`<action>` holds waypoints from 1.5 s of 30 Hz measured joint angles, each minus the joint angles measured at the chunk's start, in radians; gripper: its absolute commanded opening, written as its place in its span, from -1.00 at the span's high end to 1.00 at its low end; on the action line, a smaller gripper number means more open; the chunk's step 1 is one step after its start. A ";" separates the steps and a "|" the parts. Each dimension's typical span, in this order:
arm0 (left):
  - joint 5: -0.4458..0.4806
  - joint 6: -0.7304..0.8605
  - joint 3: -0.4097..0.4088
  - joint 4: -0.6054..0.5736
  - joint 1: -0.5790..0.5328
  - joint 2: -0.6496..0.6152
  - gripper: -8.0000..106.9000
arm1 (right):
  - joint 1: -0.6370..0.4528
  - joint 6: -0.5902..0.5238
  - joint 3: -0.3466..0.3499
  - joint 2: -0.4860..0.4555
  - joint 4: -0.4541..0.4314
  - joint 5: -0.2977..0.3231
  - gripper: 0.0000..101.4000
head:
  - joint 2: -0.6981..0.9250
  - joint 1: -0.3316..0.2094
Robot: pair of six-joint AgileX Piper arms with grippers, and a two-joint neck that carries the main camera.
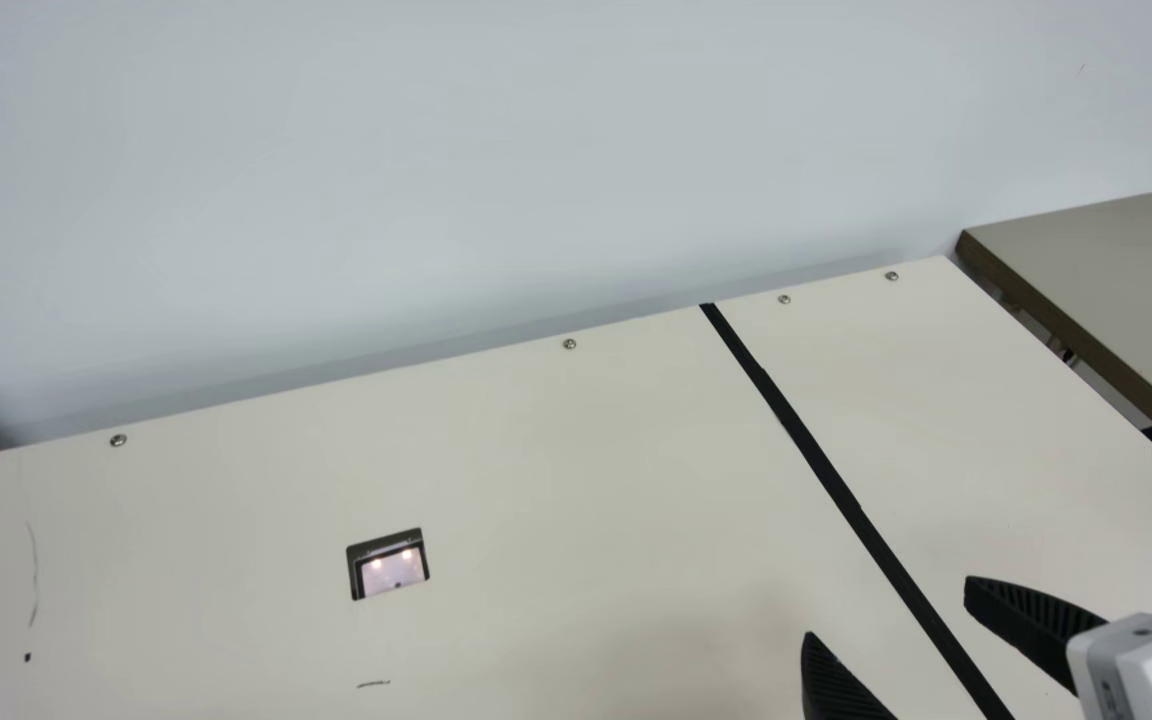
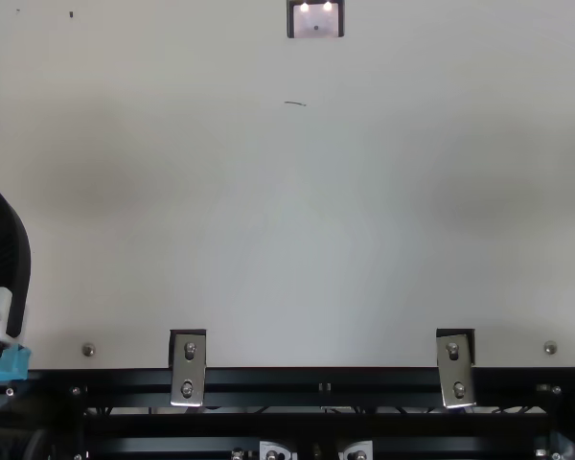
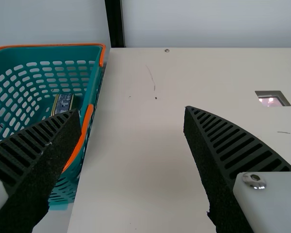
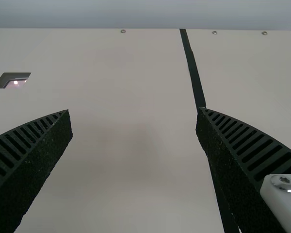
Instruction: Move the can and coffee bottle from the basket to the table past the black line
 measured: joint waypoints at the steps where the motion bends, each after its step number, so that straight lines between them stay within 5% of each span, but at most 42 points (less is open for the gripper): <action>1: 0.000 0.000 0.000 0.000 0.000 0.000 -0.71 | 0.000 0.000 0.000 0.000 0.000 0.000 -1.00 | 0.000 0.000; 25: 0.000 0.000 0.000 0.000 0.000 0.000 -0.71 | -0.001 0.005 -0.019 0.007 0.000 0.007 -1.00 | 0.000 0.000; 33: 0.000 0.000 0.000 0.000 0.000 0.000 -0.71 | 0.012 0.023 -0.167 0.057 -0.004 0.064 -1.00 | 0.000 0.000; 45: 0.000 0.000 0.000 0.000 0.000 0.000 -0.71 | 0.040 0.065 -0.513 0.142 0.079 0.300 -1.00 | 0.000 0.000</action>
